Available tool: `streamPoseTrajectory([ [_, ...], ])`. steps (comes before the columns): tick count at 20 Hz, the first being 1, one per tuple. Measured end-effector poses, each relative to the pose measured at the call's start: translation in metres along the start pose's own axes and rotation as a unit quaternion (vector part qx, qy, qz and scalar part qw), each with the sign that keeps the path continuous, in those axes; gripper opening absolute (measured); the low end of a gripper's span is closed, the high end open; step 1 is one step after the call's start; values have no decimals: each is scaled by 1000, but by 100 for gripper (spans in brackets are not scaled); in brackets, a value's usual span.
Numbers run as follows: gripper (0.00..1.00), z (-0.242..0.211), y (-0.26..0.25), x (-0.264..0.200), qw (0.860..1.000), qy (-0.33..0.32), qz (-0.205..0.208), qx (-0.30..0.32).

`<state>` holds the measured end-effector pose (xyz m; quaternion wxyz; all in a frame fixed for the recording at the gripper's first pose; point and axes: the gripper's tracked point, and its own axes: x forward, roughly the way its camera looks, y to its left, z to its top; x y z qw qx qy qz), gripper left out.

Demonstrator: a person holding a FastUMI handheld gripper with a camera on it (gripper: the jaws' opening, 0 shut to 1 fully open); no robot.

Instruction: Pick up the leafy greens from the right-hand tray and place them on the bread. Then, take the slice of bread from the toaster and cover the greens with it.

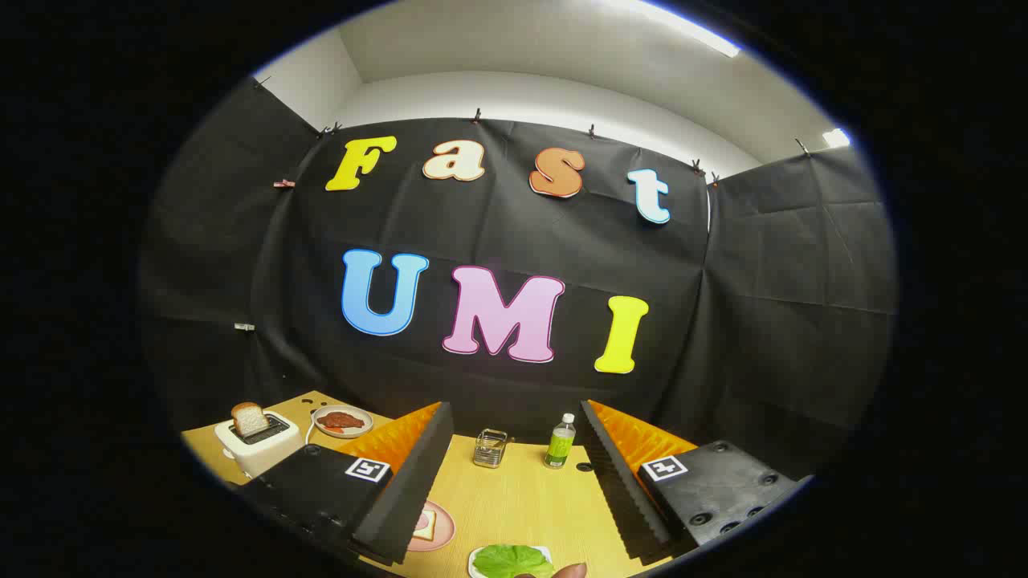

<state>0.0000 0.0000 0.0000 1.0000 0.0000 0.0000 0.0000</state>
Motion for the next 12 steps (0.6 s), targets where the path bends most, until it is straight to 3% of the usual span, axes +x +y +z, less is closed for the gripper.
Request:
streamPoseTrajectory([
  [12,98,-3,2,-2,1000,5,4,-4],
])
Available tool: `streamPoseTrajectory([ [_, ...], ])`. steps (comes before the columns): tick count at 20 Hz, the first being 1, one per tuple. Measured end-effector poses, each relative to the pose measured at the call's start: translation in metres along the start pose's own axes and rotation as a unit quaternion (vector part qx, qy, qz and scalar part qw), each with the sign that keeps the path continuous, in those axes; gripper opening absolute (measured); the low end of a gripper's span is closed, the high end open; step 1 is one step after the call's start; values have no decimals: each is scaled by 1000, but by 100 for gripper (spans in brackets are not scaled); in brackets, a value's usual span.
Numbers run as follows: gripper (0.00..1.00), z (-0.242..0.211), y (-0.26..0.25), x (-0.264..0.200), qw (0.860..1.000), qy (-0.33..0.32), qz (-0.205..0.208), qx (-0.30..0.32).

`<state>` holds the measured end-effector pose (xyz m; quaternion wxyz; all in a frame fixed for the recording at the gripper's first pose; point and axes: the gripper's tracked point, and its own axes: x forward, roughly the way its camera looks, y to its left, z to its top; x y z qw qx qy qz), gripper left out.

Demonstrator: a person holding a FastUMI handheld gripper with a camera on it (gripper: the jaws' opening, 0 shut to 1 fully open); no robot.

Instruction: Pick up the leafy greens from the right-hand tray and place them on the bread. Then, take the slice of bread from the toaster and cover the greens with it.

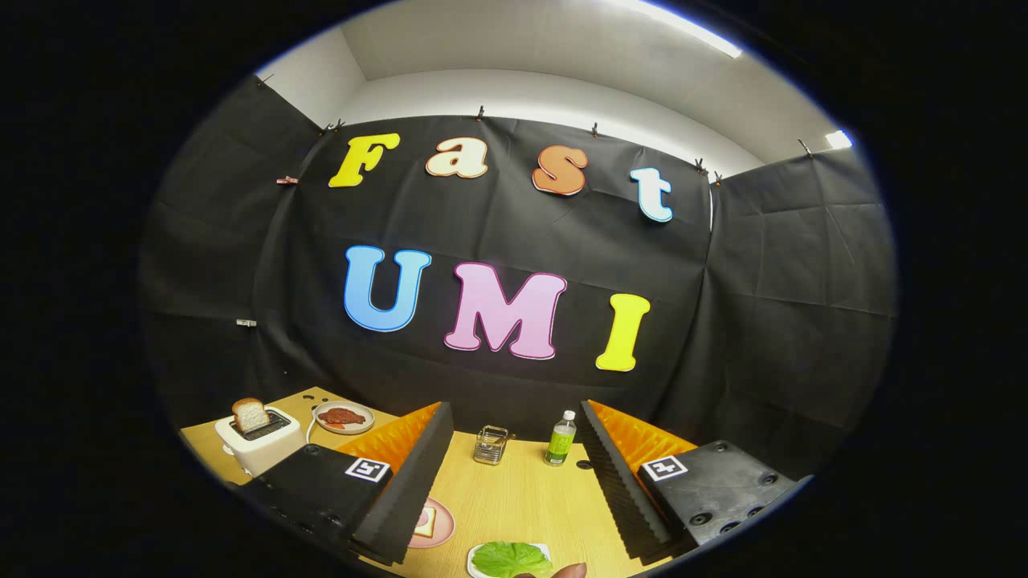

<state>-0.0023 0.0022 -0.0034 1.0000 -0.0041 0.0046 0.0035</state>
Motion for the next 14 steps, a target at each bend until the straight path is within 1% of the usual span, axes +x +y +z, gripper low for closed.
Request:
streamPoseTrajectory([
  [5,98,-1,1,0,1000,1,3,-6],
  [7,98,-6,4,1,1000,8,12,-9],
  [8,98,-10,7,2,999,17,24,-13],
  [11,98,-40,8,3,995,75,63,-29],
  [13,98,-72,11,-1,986,126,99,-40],
  [14,98,-93,13,-6,978,161,122,-46],
])
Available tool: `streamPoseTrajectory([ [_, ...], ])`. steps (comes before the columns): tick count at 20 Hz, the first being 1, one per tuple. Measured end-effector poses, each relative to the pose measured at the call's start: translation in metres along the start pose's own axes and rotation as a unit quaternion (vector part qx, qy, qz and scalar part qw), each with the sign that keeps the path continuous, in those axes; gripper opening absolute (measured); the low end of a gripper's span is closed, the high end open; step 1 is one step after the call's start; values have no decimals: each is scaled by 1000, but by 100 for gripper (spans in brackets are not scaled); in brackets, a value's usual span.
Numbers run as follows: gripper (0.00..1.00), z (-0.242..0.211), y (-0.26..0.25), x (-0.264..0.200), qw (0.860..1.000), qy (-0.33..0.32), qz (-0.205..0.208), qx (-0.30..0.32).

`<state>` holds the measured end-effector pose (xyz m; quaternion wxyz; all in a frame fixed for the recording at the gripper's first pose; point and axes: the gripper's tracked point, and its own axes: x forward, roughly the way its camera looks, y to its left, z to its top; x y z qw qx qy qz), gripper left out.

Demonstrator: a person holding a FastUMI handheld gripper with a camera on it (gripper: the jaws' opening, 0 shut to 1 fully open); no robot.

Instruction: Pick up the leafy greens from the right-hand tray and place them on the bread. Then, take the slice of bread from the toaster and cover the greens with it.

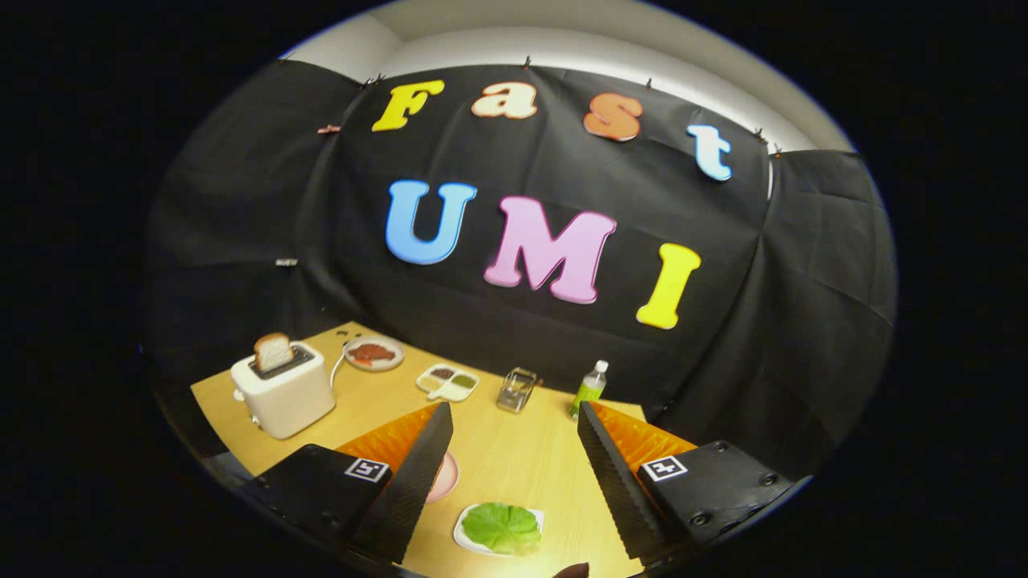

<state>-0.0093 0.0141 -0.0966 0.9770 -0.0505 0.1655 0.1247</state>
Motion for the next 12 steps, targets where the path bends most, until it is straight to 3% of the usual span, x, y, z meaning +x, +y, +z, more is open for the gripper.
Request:
streamPoseTrajectory([
  [5,96,-97,11,9,989,126,74,-6],
  [12,92,-223,7,42,952,279,125,28],
])
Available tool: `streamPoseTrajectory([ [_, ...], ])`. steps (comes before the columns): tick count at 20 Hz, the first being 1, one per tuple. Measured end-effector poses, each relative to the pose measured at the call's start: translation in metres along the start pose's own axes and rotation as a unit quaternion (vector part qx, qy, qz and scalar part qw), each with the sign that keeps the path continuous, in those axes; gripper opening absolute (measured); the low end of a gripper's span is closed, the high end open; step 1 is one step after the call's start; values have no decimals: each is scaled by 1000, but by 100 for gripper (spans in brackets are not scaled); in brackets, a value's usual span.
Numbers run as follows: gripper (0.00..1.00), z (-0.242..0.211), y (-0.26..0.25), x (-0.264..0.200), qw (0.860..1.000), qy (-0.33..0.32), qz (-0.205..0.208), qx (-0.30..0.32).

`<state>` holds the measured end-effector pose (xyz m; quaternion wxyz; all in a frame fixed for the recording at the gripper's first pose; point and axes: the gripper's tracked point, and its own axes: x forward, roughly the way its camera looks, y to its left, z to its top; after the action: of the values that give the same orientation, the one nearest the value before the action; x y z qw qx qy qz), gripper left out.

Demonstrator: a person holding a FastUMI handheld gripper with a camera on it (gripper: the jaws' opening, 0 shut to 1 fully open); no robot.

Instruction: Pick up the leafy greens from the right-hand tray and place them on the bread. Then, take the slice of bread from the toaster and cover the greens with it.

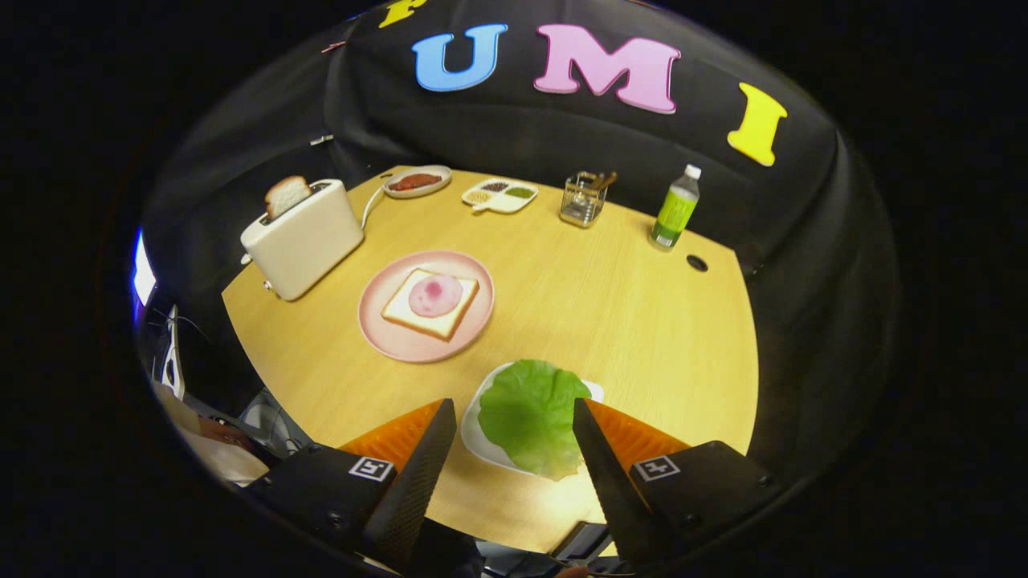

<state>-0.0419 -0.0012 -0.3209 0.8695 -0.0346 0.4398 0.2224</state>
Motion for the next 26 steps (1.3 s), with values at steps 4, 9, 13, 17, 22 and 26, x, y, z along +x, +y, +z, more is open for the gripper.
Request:
streamPoseTrajectory([
  [4,88,-28,-12,51,999,47,16,-10],
  [9,81,-49,-21,91,994,93,20,-44],
  [13,58,-67,-20,104,990,130,32,-37],
  [17,55,-69,-22,107,989,141,31,-28],
  [22,9,-67,-22,104,989,144,25,-28],
  [26,9,-47,-19,87,992,126,15,-14],
])
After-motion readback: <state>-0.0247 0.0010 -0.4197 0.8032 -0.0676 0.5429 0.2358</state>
